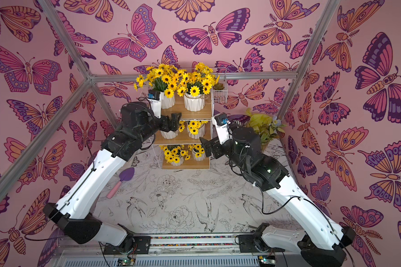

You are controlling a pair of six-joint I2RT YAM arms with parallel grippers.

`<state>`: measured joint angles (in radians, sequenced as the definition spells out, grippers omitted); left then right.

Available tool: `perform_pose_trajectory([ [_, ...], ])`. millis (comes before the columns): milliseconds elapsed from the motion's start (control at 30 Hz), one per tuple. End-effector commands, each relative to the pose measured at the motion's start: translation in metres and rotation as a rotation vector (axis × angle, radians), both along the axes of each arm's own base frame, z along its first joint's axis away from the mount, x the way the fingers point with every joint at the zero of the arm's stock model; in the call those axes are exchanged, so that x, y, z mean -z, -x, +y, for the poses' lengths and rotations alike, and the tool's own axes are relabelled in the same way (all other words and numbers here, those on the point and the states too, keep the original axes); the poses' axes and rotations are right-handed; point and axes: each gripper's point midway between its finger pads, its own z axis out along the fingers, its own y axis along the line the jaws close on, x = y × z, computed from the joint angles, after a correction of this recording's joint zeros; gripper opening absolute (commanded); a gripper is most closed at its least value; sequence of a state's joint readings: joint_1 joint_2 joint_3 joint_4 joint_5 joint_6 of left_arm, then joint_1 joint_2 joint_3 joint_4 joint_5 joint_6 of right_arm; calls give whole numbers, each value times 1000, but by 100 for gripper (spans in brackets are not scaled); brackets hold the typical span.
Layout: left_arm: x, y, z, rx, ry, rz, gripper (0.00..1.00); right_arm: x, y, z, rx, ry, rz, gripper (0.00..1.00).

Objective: Take the sunflower pots off the shelves
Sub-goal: Pick up the sunflower pot from the shelf.

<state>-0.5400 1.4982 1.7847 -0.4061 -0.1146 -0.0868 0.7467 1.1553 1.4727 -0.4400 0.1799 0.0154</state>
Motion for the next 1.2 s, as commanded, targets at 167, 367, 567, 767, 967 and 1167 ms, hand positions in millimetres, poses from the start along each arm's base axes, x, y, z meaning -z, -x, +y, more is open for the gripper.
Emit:
perform_pose_trajectory([
  [167, -20, -20, 11, -118, 11, -112, 100, -11, 11, -10, -2, 7, -33, 99],
  [367, -19, -35, 12, -156, 2, -135, 100, -9, 11, -9, -5, 9, -29, 99],
  [567, -17, -52, 17, -207, 6, -141, 100, -12, 13, -9, -14, -3, -31, 99],
  [767, -11, -67, 25, -266, 13, -141, 100, -10, 14, -9, -18, -4, -27, 99],
  [967, -8, -79, 36, -301, 54, -156, 100, -5, 13, -5, -25, 2, -15, 99],
  [1167, -4, -93, 41, -292, 92, -140, 100, -1, 10, -3, -23, 6, -6, 99],
])
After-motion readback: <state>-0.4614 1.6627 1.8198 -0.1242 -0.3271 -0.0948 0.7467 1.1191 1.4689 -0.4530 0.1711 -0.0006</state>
